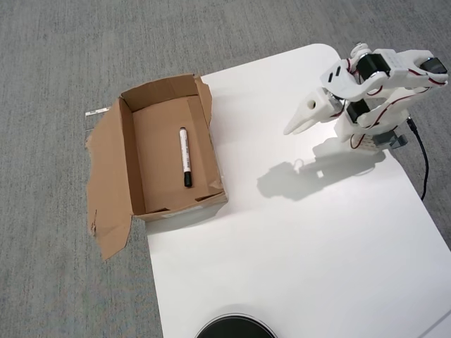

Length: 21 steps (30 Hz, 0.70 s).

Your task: Grasp a pen and put it in the box.

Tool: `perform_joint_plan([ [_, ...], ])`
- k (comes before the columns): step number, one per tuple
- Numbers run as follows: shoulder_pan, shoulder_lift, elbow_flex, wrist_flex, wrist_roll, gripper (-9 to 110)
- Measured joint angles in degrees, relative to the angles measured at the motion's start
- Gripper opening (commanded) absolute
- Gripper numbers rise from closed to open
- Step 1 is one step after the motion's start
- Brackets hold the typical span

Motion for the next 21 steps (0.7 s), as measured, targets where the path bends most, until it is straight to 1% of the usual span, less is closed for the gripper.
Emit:
perform_joint_plan([
  [10, 0.3, 7.7, 10.6, 0.1, 0.0, 14],
  [13, 0.2, 12.5, 16.0, 0.0, 0.1, 14],
  [21, 0.2, 21.4, 26.9, 0.0, 7.1, 14],
])
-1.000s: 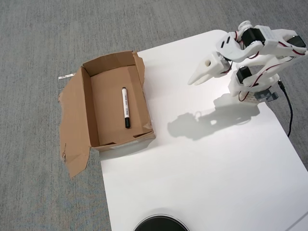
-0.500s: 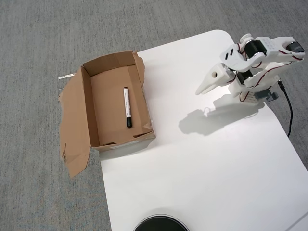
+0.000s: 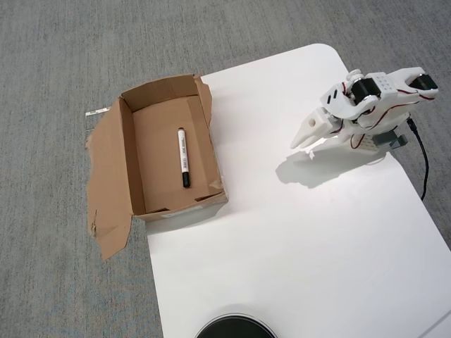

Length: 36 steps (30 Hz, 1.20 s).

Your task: Grasp a pen and put it in the box.

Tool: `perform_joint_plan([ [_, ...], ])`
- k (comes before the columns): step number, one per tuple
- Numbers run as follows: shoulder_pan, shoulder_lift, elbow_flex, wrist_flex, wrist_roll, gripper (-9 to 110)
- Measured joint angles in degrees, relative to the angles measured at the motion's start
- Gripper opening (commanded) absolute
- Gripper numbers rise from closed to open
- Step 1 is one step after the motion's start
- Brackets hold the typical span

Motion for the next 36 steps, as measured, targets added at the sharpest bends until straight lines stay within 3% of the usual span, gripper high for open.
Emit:
perform_joint_plan([
  [10, 0.4, 5.9, 9.3, 0.1, 1.0, 14],
  [36, 2.3, 6.0, 9.8, 8.5, 1.0, 10],
])
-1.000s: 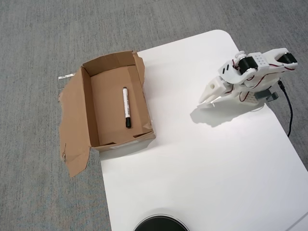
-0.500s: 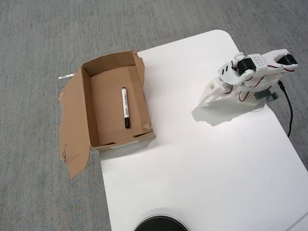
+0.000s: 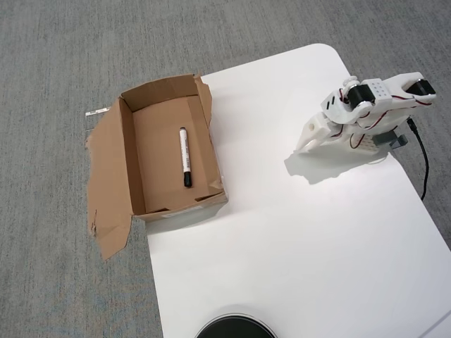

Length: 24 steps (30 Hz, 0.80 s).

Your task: Grasp a pen and put it in the box.

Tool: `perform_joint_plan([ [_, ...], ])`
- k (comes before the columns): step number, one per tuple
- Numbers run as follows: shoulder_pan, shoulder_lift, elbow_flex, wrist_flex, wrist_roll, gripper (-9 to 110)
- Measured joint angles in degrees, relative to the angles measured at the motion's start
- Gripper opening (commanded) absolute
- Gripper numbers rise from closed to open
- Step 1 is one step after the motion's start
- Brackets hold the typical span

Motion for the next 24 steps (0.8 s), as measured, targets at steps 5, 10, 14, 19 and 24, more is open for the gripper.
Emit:
perform_joint_plan([
  [5, 0.0, 0.0, 0.0, 0.0, 0.1, -1],
  [10, 0.0, 0.0, 0.0, 0.0, 0.2, 1],
  [14, 0.0, 0.0, 0.0, 0.0, 0.2, 1],
  [19, 0.0, 0.0, 0.0, 0.0, 0.2, 1],
  [24, 0.0, 0.0, 0.0, 0.0, 0.2, 1],
])
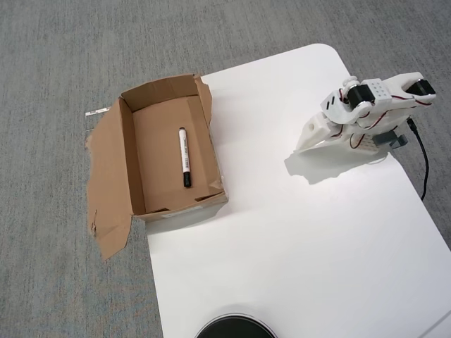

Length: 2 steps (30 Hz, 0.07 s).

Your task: Grasp a pen and put it in the box.

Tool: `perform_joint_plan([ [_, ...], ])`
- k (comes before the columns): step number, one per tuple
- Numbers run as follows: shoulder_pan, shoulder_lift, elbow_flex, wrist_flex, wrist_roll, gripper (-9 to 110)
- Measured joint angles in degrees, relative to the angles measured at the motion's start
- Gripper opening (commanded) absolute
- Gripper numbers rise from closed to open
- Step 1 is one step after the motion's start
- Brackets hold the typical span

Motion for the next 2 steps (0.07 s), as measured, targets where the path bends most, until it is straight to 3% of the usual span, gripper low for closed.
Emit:
perform_joint_plan([
  [2, 0.0, 0.0, 0.0, 0.0, 0.0, 1],
])
